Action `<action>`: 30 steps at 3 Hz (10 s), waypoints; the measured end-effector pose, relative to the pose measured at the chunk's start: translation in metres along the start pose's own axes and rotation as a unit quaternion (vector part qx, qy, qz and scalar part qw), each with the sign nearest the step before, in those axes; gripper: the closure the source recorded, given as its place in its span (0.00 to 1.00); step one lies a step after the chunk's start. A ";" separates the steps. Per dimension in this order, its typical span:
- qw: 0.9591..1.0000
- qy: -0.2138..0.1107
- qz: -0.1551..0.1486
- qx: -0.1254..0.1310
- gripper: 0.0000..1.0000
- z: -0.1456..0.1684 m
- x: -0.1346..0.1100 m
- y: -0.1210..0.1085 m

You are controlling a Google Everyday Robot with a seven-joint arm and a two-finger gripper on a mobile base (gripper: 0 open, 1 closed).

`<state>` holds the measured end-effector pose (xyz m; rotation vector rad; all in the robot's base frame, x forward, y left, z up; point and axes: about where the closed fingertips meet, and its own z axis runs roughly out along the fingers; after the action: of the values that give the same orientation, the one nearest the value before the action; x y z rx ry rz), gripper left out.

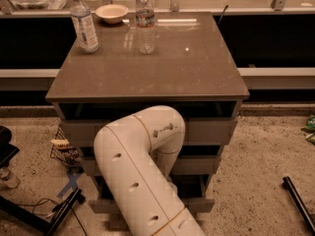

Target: Open bottom drawer

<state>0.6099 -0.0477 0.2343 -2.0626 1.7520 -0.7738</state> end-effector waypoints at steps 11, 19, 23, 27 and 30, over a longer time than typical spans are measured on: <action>0.993 -0.071 -0.046 -0.085 1.00 0.016 0.056 0.051; 0.978 -0.073 -0.002 -0.196 1.00 -0.046 0.105 0.220; 0.948 -0.188 -0.097 -0.237 1.00 -0.034 -0.002 0.229; 0.941 -0.209 -0.108 -0.242 1.00 -0.046 -0.030 0.238; 0.939 -0.205 -0.056 -0.272 0.83 -0.070 -0.023 0.274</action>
Offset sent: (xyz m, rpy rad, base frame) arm -0.0211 0.0073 -0.0033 0.0441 0.0169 0.0541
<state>0.3470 -0.0709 0.1303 -2.4499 1.7384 0.1540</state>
